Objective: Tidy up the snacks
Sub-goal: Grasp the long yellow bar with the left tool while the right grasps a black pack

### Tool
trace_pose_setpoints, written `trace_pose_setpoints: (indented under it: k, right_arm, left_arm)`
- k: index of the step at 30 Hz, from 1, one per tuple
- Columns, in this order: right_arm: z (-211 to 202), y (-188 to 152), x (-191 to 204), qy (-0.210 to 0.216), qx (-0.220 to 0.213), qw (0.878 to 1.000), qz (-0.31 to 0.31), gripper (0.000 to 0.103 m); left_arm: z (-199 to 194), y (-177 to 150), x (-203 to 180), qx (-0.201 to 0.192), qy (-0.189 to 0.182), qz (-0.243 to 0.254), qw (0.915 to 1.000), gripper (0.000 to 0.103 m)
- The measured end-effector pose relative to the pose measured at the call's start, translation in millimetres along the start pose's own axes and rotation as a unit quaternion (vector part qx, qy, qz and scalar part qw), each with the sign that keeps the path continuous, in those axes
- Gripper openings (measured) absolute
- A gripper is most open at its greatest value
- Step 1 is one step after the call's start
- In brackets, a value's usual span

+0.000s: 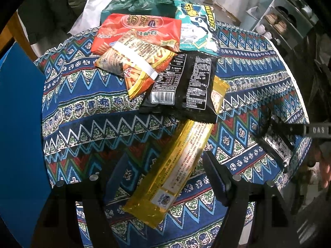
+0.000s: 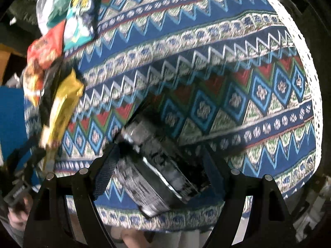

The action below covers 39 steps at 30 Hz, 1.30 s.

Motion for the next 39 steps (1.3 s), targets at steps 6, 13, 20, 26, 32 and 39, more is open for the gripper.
trace_pose_setpoints:
  k: [6, 13, 20, 26, 32, 39]
  right_arm:
    - [3, -22, 19, -0.024, 0.005, 0.999, -0.039, 0.079]
    - [22, -22, 72, -0.078, -0.016, 0.992, -0.103, 0.079]
    - [63, -16, 122, -0.114, -0.022, 0.987, -0.115, 0.079]
    - [81, -9, 129, -0.109, -0.044, 0.988, -0.096, 0.079]
    - [53, 5, 107, -0.101, -0.053, 0.99, -0.088, 0.068]
    - [35, 4, 112, -0.094, -0.058, 0.991, -0.076, 0.068]
  left_arm:
    - [5, -3, -6, 0.01, -0.007, 0.005, 0.9999, 0.076]
    - [10, 6, -14, 0.006, -0.003, 0.019, 0.9998, 0.076]
    - [22, 15, -23, 0.012, 0.003, 0.034, 0.9993, 0.076]
    - [32, 18, -31, 0.015, 0.004, 0.04, 0.9991, 0.076]
    - [33, 18, -40, 0.005, 0.035, 0.071, 0.9968, 0.043]
    - [24, 8, -43, 0.005, 0.009, 0.065, 0.9979, 0.031]
Point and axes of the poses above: each gripper's, at about its wrist camera, not at the fingertips, and z roughly the way its jaws point, x to its left, y to its top, the point moved 4 cm from there along z, roughly the way its jaws point, and after that the axes turned 2 degrees about z, right-handed, at the moved point
